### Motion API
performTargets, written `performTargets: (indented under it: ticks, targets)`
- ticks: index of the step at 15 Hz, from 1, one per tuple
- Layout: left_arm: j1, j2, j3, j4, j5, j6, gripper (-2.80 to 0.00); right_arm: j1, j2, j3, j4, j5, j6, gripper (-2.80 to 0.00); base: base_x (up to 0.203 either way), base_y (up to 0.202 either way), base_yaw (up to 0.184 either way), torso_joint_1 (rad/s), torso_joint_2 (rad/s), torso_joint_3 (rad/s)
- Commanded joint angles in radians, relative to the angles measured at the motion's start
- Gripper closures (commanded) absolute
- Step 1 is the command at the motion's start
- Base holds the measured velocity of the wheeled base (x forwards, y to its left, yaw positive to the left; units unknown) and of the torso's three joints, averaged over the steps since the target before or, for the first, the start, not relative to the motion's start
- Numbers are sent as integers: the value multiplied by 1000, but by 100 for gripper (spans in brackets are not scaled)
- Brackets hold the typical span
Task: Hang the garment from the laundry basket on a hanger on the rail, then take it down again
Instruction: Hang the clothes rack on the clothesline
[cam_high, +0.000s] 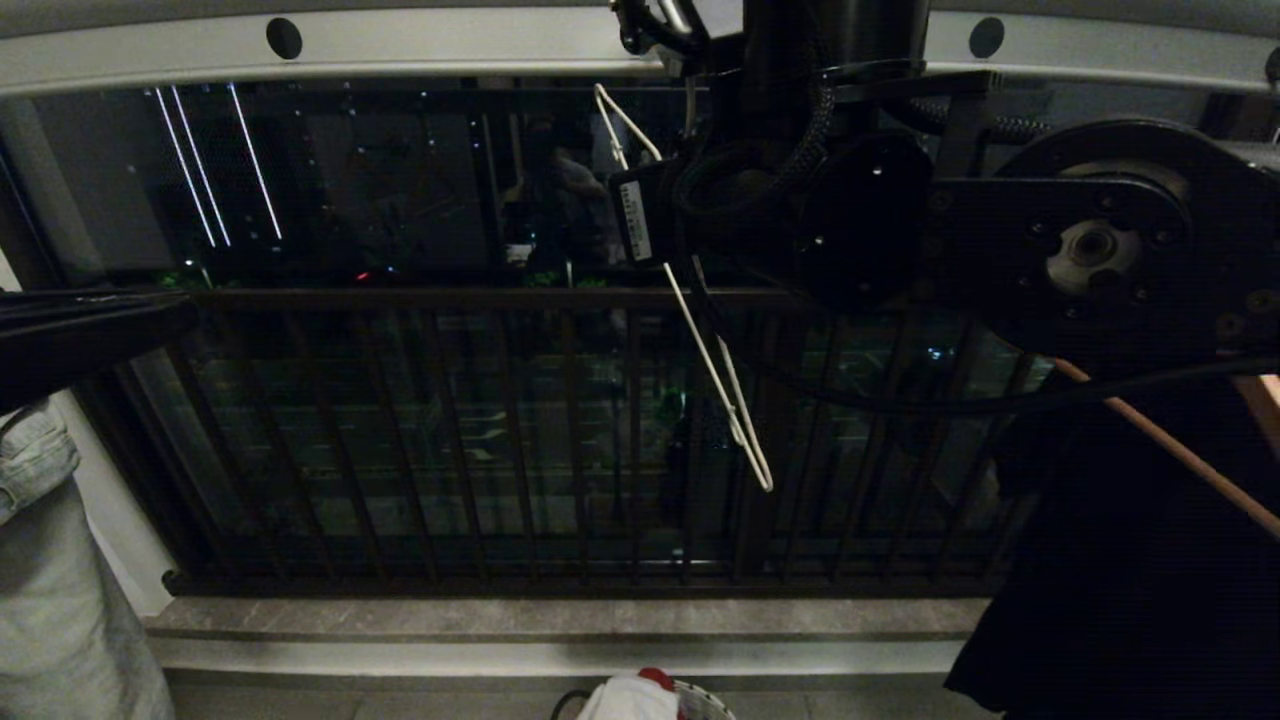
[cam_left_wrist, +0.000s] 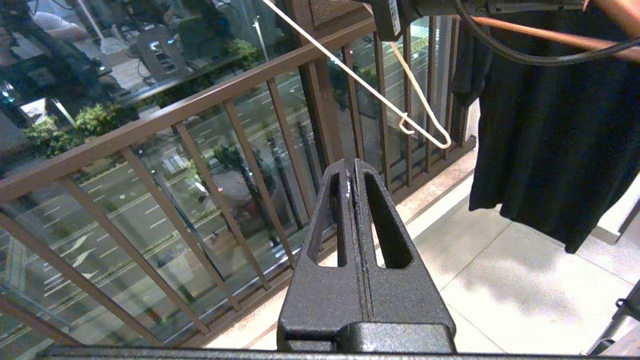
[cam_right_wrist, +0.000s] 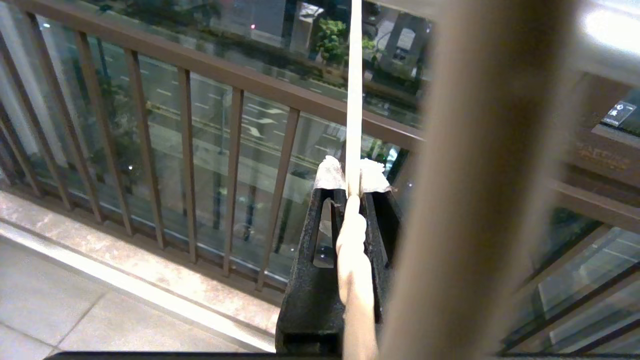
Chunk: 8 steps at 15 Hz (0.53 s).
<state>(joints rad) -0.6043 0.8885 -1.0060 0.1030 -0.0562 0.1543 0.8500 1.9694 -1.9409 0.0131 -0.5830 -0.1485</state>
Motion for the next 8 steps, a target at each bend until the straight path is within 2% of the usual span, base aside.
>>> performTargets:
  ticks: [1,8]
  targets:
    - [0,1,0,1,-1,1,0,1,6,-4,0,-3,-11,0,0,0,0,0,0,0]
    - [0,1,1,1,-2,2,0,-1,11,-9,-5,-3,-46,0,0,0,0,0,0,0]
